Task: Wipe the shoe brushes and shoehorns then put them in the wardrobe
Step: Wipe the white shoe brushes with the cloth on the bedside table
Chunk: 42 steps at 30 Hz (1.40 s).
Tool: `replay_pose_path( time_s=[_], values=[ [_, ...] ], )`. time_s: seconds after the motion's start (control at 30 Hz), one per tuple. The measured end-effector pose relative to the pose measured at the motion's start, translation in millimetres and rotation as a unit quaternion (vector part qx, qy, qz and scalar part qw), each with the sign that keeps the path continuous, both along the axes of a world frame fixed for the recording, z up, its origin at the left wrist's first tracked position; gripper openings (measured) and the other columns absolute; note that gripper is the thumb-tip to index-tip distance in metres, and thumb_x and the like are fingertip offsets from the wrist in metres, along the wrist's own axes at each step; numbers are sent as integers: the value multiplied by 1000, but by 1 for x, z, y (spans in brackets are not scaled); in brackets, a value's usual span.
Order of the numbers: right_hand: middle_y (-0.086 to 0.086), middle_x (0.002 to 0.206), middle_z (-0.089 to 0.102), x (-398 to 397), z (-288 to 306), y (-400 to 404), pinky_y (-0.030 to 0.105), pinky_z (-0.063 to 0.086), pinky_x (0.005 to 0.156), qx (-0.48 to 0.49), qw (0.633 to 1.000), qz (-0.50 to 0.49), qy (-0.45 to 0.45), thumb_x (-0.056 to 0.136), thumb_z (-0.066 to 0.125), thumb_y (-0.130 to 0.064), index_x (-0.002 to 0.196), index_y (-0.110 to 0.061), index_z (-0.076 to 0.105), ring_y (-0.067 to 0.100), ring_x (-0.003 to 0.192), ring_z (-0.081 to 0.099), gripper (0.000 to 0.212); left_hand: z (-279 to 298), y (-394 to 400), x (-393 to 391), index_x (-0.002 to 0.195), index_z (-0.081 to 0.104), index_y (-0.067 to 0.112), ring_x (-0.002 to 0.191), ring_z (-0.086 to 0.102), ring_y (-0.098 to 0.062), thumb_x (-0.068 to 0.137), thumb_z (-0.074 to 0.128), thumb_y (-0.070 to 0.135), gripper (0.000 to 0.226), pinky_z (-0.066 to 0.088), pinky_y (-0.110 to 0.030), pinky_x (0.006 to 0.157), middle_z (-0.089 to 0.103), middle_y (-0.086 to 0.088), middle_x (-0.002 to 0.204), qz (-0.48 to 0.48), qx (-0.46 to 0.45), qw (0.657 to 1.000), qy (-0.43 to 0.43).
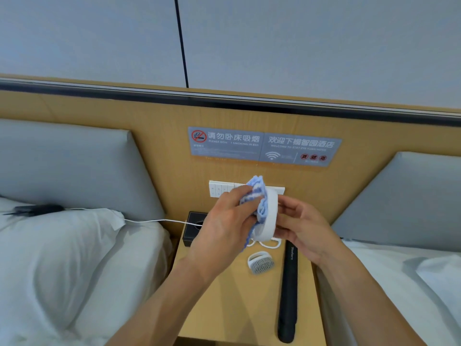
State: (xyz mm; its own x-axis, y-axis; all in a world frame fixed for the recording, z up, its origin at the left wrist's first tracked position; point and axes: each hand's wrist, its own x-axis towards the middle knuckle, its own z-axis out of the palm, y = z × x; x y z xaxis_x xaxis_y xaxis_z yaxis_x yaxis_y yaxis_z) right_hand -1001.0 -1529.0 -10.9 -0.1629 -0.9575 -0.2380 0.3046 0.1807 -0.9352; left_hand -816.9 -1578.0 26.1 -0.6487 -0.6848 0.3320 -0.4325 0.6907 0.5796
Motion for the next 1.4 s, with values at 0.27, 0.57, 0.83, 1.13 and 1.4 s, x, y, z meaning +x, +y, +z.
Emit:
replay_pose_path(
  time_s=[0.27,0.57,0.83,1.13,1.4],
  values=[
    [13,97,67,-9,5,7,39,60,68,-13,1000,-15,-17,69,76,-15,122,-25,67,27,88,72,55,15,-5,18,104,76,14,103,60,-17,85,62,-2,29,43,-20,89,59,-3,131,-134,-28,989,-46],
    [22,115,71,-6,12,10,42,61,79,-9,999,39,5,80,68,-11,113,-13,74,36,101,71,34,22,-9,16,113,72,15,107,57,-25,86,56,-7,37,47,-39,89,59,4,132,-107,-41,993,-16],
    [18,105,75,-6,22,10,34,60,66,-2,999,-27,-19,75,70,-14,101,-12,78,29,86,75,28,17,-2,15,109,72,21,116,55,-15,79,63,-3,39,46,-35,93,53,10,137,-137,-7,991,-6],
    [14,90,78,22,12,8,27,58,55,41,980,-160,-114,92,62,-3,103,-4,73,22,70,75,15,0,10,-3,105,72,19,102,55,3,68,86,19,40,40,-6,82,58,12,121,23,85,992,90],
    [21,108,73,24,17,10,40,61,68,7,985,-123,-121,91,60,7,133,-32,50,34,89,73,58,-3,15,-3,111,64,16,103,56,0,78,76,12,35,38,-7,89,62,10,114,68,75,987,127]
  ],
)
